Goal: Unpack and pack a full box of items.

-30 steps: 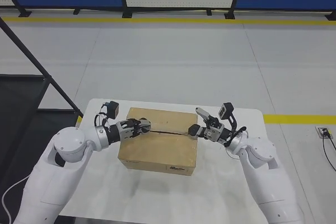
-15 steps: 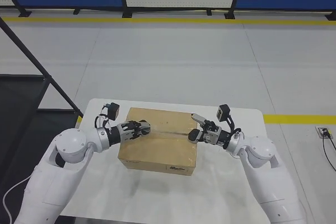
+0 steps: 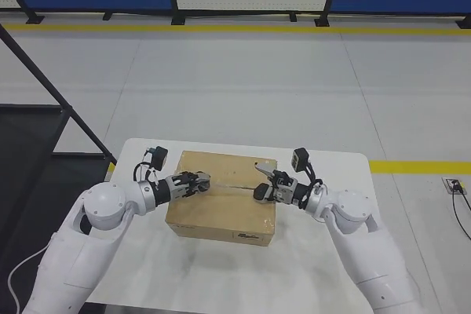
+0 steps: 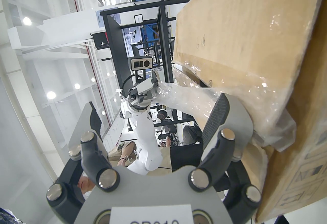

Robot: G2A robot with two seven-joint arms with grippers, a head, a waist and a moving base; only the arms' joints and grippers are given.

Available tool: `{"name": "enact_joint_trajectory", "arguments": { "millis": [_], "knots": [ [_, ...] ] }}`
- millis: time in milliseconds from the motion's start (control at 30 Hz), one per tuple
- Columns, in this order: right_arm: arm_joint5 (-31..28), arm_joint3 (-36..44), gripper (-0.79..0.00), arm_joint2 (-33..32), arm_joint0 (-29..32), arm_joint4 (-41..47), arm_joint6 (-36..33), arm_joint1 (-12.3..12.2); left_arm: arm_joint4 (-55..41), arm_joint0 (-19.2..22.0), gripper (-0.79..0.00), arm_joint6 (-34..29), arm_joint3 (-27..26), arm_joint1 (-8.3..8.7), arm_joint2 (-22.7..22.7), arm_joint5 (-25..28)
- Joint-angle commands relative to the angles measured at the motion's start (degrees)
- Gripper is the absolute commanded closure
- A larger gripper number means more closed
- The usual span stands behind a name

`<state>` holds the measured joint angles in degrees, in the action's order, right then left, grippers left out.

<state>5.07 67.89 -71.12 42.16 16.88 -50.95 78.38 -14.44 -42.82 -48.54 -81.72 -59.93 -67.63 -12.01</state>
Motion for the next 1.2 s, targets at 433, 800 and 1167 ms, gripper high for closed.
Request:
{"name": "enact_joint_trajectory", "arguments": {
  "millis": [433, 800, 1167],
  "knots": [
    [-2.15, -3.58, -0.785, 6.5, -3.55, -0.84, 3.82, 1.39, -2.0, -1.88, -0.785, 1.3, 0.23, 0.36, -2.96, 0.75],
    [-4.04, -3.8, -0.785, 10.27, -5.05, -1.38, 5.68, 2.41, -5.8, -7.56, -0.785, 3.1, -2.26, 1.57, -10.64, 2.4],
    [-6.32, -5.36, -0.785, 16.68, -7.68, -2.93, 9.68, 4.63, -9.74, -15.45, -0.785, 6.07, -1.32, 2.55, -18.2, 3.21]
  ]
}}
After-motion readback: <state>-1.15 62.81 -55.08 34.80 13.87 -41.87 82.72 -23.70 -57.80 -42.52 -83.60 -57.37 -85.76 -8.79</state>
